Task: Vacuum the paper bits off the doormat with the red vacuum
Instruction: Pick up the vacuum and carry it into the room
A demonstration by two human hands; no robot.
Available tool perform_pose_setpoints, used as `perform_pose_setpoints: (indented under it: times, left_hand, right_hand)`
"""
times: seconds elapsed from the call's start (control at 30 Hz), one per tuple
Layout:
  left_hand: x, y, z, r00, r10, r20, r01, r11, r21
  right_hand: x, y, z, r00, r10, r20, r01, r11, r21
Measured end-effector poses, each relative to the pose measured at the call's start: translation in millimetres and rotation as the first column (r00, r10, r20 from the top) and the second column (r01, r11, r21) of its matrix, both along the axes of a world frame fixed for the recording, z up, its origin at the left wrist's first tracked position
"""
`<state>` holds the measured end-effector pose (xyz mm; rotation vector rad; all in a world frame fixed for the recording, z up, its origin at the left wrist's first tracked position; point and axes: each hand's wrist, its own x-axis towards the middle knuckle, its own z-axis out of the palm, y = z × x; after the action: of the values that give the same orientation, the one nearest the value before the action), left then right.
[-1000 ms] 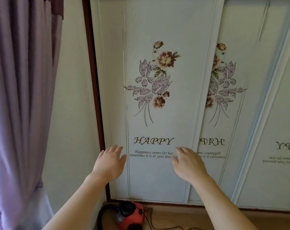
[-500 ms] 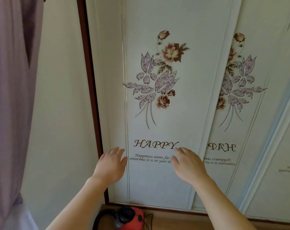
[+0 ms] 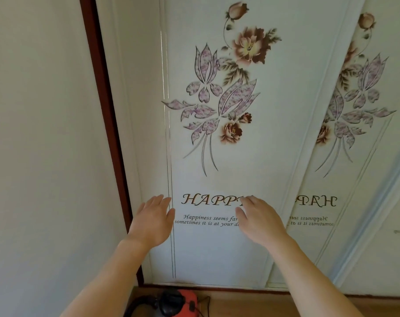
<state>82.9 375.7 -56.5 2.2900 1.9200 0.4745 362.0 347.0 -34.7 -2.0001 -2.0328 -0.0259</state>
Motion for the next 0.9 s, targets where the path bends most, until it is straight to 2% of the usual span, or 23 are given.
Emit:
perform_pose_setpoints:
  times: [0.2, 0.43, 0.7, 0.9]
  left_hand:
    - [-11, 31, -4, 0.998, 0.064, -0.021, -0.065, 0.998, -0.02]
    - [-6, 61, -13, 0.968, 0.249, -0.031, -0.25, 0.967, -0.052]
    - [56, 96, -20, 0.878, 0.478, -0.028, -0.478, 0.873, -0.098]
    - [86, 82, -22, 0.785, 0.62, -0.003, -0.61, 0.771, -0.183]
  right_hand:
    - [-3, 47, -5, 0.999, 0.035, 0.005, -0.035, 0.999, -0.012]
    - [4, 119, -19, 0.984, 0.17, -0.051, -0.173, 0.982, -0.076]
    - [46, 204, -19, 0.926, 0.377, -0.03, -0.377, 0.917, -0.131]
    - [61, 245, -21, 0.86, 0.51, -0.001, -0.501, 0.844, -0.192]
